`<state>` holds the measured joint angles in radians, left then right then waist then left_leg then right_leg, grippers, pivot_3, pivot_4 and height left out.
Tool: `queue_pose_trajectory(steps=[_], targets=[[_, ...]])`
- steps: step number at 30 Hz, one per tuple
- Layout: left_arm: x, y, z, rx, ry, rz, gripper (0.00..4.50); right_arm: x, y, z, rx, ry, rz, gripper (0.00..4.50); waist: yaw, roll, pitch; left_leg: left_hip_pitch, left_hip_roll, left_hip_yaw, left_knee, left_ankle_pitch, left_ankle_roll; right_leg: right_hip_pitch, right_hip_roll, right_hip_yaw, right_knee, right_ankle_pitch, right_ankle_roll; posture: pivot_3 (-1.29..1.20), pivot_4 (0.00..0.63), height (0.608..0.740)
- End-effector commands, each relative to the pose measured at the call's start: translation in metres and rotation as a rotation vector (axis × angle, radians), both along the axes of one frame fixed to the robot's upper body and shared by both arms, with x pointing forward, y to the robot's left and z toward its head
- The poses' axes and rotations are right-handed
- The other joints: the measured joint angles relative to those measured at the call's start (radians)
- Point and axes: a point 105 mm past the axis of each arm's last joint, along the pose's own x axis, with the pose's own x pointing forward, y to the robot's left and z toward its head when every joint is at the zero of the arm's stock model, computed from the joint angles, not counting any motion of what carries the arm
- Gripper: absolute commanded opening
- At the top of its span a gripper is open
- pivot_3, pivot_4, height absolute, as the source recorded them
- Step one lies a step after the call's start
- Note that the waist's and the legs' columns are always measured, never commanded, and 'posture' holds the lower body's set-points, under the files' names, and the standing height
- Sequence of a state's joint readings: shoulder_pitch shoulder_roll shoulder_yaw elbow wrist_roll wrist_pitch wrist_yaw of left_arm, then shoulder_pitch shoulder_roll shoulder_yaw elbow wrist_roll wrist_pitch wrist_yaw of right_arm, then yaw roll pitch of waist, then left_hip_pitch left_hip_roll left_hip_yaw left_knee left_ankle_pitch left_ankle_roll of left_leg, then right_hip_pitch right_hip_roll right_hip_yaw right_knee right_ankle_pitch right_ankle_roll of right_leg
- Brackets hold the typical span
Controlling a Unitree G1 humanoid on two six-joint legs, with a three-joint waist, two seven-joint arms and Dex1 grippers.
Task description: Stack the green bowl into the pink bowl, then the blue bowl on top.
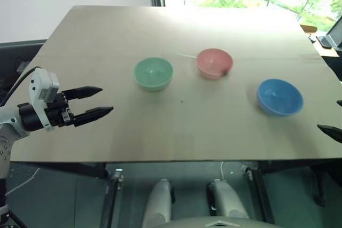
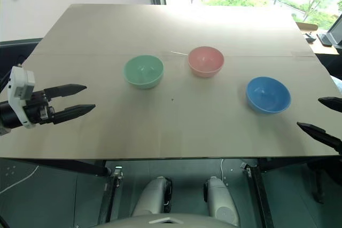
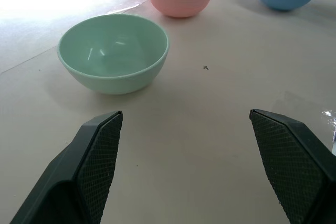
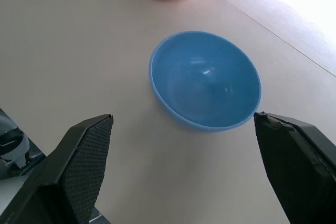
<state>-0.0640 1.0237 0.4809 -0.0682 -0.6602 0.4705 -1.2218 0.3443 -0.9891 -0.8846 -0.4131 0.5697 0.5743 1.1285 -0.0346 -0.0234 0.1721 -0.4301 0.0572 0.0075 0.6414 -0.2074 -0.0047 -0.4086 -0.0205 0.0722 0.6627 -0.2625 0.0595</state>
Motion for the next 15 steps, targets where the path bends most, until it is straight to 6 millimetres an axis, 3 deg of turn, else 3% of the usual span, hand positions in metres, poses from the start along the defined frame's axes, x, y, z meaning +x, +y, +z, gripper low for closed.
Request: queue_pose_trajectory(steps=[1,8,12,15], targets=[[0.002,-0.002,0.015,0.018,-0.071,-0.023,4.09,0.003,0.006,0.014,-0.012,-0.043,0.018,4.50,0.000,0.000,0.000,0.000,0.000,0.000,0.000,0.000,0.000,0.000,0.000,0.000,0.000,0.000,0.000,0.00,0.150,0.740],[0.007,-0.028,0.020,-0.004,-0.117,-0.109,4.09,0.023,0.023,0.010,-0.042,-0.069,0.027,4.50,0.000,0.000,0.000,0.000,0.000,0.000,0.000,0.000,0.000,0.000,0.000,0.000,0.001,0.003,0.001,0.00,0.150,0.740],[0.006,-0.041,0.023,-0.024,-0.128,-0.171,4.09,0.034,0.039,0.003,-0.033,-0.060,0.061,4.50,0.000,0.000,0.000,-0.001,0.000,0.000,0.000,0.000,0.000,-0.001,0.000,0.000,0.001,0.004,0.001,0.00,0.150,0.740],[0.004,-0.061,0.021,-0.024,-0.135,-0.245,4.09,0.053,0.059,-0.006,-0.020,-0.051,0.083,4.50,-0.004,0.000,0.000,0.000,0.000,0.000,0.000,0.000,0.000,0.000,0.000,0.000,0.001,0.004,0.001,0.00,0.150,0.740]])
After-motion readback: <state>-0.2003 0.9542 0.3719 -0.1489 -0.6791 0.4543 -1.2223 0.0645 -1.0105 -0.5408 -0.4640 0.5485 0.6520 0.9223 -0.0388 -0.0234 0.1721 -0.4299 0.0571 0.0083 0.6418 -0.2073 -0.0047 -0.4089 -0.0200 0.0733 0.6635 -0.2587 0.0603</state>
